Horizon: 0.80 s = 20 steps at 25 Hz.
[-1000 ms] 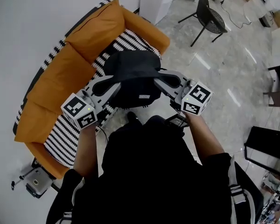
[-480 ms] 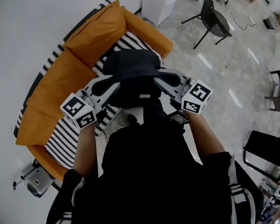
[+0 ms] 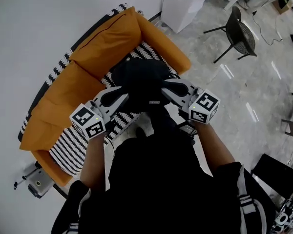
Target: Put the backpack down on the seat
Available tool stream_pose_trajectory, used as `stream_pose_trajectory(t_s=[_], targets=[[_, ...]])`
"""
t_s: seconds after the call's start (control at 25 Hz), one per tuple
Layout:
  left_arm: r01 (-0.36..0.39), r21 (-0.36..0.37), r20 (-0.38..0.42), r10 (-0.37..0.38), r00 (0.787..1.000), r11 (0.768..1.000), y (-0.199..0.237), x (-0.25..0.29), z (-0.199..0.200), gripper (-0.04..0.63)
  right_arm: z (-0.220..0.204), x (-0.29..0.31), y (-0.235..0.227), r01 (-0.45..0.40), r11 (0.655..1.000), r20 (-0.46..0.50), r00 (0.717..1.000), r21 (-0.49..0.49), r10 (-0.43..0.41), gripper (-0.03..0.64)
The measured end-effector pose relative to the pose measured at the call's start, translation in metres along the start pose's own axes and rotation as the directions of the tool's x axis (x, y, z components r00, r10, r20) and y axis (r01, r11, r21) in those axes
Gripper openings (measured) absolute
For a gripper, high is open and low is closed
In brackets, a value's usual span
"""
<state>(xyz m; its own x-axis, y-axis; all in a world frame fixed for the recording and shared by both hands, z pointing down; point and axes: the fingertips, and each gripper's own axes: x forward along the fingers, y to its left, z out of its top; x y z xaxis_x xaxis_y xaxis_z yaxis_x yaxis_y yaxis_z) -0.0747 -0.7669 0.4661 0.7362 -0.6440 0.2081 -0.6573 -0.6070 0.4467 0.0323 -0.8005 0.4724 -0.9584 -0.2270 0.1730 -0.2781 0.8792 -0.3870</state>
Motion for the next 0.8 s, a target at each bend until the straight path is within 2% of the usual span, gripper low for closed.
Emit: stream_pose_trajectory(t_s=[0.4, 0.8], targets=[[-0.071, -0.078, -0.065, 0.066, 0.996, 0.994, 0.083, 0.061, -0.021, 0.057, -0.023, 0.037, -0.099, -0.011, 0.999, -0.101, 0.995, 0.041, 0.015, 0.052], [-0.143, -0.159, -0.107, 0.127, 0.986, 0.977, 0.163, 0.104, -0.056, 0.060, -0.067, 0.077, -0.176, 0.011, 0.990, -0.168, 0.986, 0.143, 0.014, 0.054]])
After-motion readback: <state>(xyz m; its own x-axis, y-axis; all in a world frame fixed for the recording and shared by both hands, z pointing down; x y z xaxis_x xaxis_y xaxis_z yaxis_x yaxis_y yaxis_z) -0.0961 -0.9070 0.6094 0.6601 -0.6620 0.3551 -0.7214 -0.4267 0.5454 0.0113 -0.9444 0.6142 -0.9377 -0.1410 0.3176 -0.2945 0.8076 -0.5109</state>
